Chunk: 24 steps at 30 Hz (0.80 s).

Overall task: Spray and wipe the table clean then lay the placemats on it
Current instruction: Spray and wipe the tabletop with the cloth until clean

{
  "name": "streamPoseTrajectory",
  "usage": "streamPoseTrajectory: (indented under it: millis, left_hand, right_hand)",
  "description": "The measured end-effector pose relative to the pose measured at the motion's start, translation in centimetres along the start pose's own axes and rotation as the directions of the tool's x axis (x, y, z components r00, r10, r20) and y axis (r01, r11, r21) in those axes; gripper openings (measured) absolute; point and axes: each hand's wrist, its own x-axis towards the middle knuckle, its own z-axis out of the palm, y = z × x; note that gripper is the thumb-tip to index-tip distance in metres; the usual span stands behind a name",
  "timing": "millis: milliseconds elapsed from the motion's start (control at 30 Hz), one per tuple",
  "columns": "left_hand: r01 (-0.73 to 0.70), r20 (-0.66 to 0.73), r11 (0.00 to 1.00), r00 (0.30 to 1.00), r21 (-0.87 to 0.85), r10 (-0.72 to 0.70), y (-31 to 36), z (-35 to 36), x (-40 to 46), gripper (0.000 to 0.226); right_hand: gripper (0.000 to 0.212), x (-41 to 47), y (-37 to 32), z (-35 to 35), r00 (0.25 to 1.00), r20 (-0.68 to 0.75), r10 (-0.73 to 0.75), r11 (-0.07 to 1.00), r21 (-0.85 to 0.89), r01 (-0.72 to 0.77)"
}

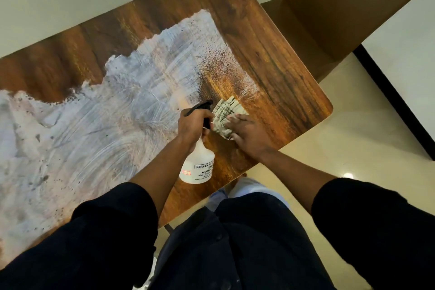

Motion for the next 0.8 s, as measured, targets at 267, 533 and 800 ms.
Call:
streamPoseTrajectory:
  millis: [267, 533, 800]
  left_hand:
    - [0.000, -0.089, 0.999, 0.996, 0.047, 0.004, -0.8, -1.2, -0.2, 0.019]
    - [-0.004, -0.252, 1.000, 0.968, 0.007, 0.006, -0.2, 0.7, -0.4, 0.011]
    - [0.022, -0.422, 0.997, 0.905, -0.074, -0.051, 0.6, 2.0, -0.1, 0.014]
  right_hand:
    - [0.044, 5.2, 5.0, -4.6, 0.758, -0.298, 0.581, 0.813, 0.172, -0.556]
    - [0.043, 5.8, -2.2, -0.3, 0.969, -0.140, 0.202, 0.979, 0.023, -0.201]
    - [0.045, 6.7, 1.1, -0.8, 0.929, 0.157, -0.335, 0.937, -0.044, 0.346]
